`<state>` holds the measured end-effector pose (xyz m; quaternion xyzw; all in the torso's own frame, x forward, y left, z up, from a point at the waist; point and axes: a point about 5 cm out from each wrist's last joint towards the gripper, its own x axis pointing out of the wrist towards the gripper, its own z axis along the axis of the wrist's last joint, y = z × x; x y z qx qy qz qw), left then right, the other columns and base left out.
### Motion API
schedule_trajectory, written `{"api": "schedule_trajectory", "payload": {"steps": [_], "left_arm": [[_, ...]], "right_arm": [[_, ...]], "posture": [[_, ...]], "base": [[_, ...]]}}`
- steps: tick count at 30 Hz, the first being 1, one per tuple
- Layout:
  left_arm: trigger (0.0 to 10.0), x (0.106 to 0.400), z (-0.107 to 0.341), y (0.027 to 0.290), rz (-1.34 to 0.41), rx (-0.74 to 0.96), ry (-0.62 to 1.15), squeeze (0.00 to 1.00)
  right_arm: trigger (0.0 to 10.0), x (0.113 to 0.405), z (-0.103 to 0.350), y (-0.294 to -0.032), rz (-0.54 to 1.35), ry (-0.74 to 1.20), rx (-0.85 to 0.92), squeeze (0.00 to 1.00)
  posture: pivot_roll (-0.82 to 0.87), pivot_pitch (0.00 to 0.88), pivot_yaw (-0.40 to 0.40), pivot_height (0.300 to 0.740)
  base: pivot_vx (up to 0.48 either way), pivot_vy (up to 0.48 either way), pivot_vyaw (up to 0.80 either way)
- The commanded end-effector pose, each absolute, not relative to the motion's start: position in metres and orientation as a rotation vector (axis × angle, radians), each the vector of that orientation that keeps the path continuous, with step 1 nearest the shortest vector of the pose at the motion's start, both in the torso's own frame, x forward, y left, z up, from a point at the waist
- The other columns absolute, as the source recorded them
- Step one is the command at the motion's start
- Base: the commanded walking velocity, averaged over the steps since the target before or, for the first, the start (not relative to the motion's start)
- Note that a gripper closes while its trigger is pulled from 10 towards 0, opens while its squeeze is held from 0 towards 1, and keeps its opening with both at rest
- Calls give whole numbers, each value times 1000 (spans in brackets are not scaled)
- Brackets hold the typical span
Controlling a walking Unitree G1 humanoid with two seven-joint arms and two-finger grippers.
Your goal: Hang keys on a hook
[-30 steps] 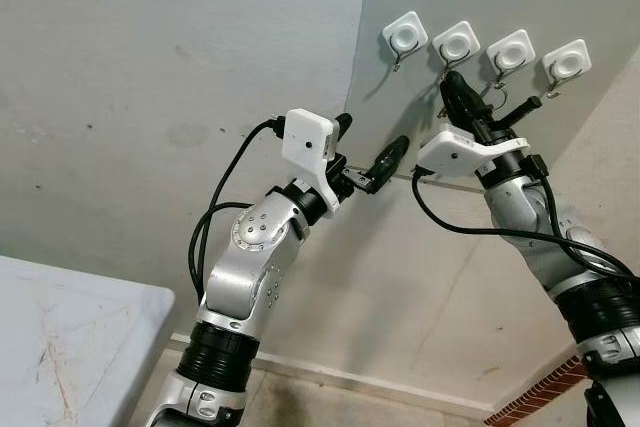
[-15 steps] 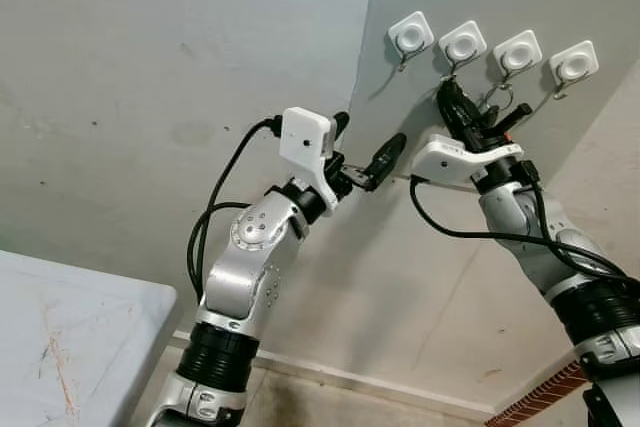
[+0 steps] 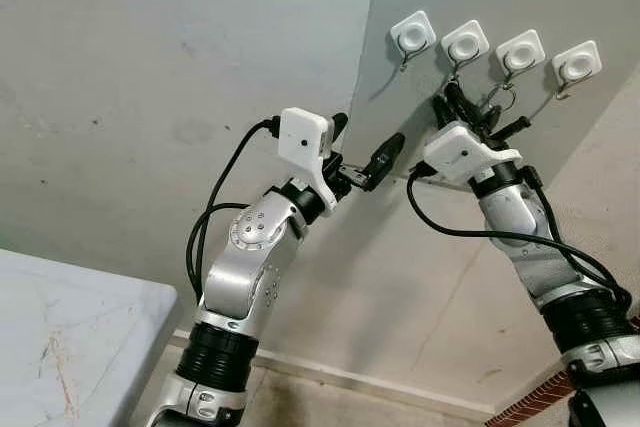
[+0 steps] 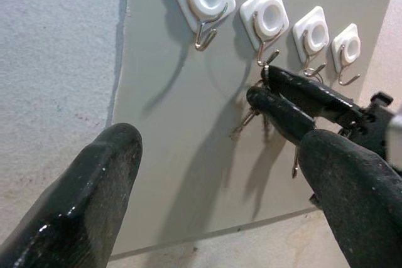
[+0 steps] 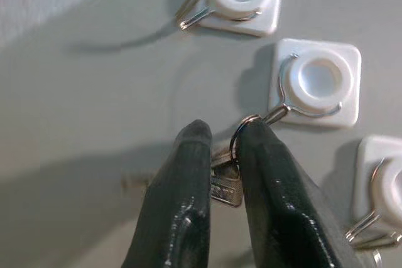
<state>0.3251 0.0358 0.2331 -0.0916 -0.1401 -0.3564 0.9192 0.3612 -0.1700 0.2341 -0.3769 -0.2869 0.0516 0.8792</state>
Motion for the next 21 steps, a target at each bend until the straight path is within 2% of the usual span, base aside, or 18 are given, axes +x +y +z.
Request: {"api": "schedule_trajectory", "payload": {"steps": [1,4,9,17,21], "left_arm": [[10000,324,236,37,-727,-196,-298,0],[10000,325,236,38,-715,-196,-297,0],[10000,325,234,40,-700,-203,-292,0],[10000,326,233,42,-689,-211,-287,0],[10000,329,223,48,-646,-232,-251,0]], "right_arm": [[10000,360,233,-177,106,-580,-701,1000],[10000,359,228,-177,111,-566,-648,1000],[10000,353,223,-175,116,-565,-349,1000],[10000,346,212,-169,138,-560,-164,1000],[10000,342,195,-174,100,-491,-63,1000]], "posture": [[6,47,-72,740],[6,47,-72,740],[10,48,-74,740],[14,42,-78,740],[13,36,-78,740]], "base": [[0,0,0],[0,0,0],[0,0,0],[0,0,0],[0,0,0]]}}
